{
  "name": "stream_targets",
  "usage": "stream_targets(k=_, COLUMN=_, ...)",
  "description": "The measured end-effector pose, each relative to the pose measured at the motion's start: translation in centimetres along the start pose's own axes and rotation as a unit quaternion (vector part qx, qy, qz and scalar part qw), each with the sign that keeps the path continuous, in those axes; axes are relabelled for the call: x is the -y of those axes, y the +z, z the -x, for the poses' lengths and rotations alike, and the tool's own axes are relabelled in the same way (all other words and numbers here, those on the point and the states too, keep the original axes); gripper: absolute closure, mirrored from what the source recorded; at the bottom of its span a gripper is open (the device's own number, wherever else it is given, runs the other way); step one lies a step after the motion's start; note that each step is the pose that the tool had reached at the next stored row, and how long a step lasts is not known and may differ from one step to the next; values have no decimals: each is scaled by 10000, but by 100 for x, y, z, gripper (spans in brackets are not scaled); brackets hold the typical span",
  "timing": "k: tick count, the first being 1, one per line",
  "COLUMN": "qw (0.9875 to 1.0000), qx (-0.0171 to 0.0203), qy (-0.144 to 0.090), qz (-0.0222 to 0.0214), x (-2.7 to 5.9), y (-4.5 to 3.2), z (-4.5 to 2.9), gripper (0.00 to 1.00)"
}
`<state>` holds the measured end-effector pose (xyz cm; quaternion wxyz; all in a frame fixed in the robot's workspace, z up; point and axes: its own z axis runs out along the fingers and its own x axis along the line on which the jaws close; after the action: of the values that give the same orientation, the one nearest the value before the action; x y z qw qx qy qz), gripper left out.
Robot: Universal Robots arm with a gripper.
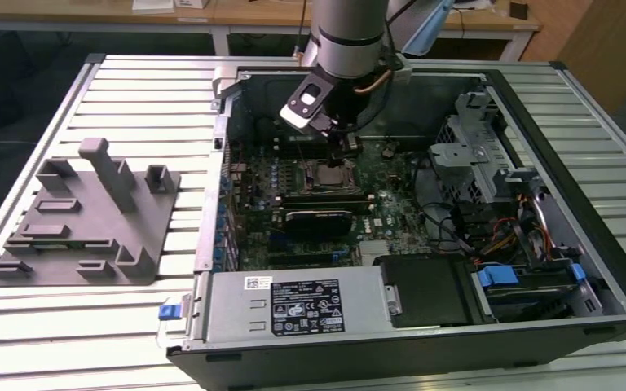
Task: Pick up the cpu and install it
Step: 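Close the cpu cover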
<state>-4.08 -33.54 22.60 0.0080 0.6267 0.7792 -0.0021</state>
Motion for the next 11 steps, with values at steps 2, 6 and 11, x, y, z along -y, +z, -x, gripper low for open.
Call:
stream_targets(k=2, qw=9998, qx=-1, qy=-180, qz=3, x=0, y=1, z=0, gripper=89)
stream_targets(k=6, qw=9985, qx=-3, qy=-545, qz=8, x=0, y=4, z=0, gripper=89)
stream_targets(k=11, qw=9950, qx=-7, qy=-996, qz=15, x=0, y=8, z=0, gripper=89)
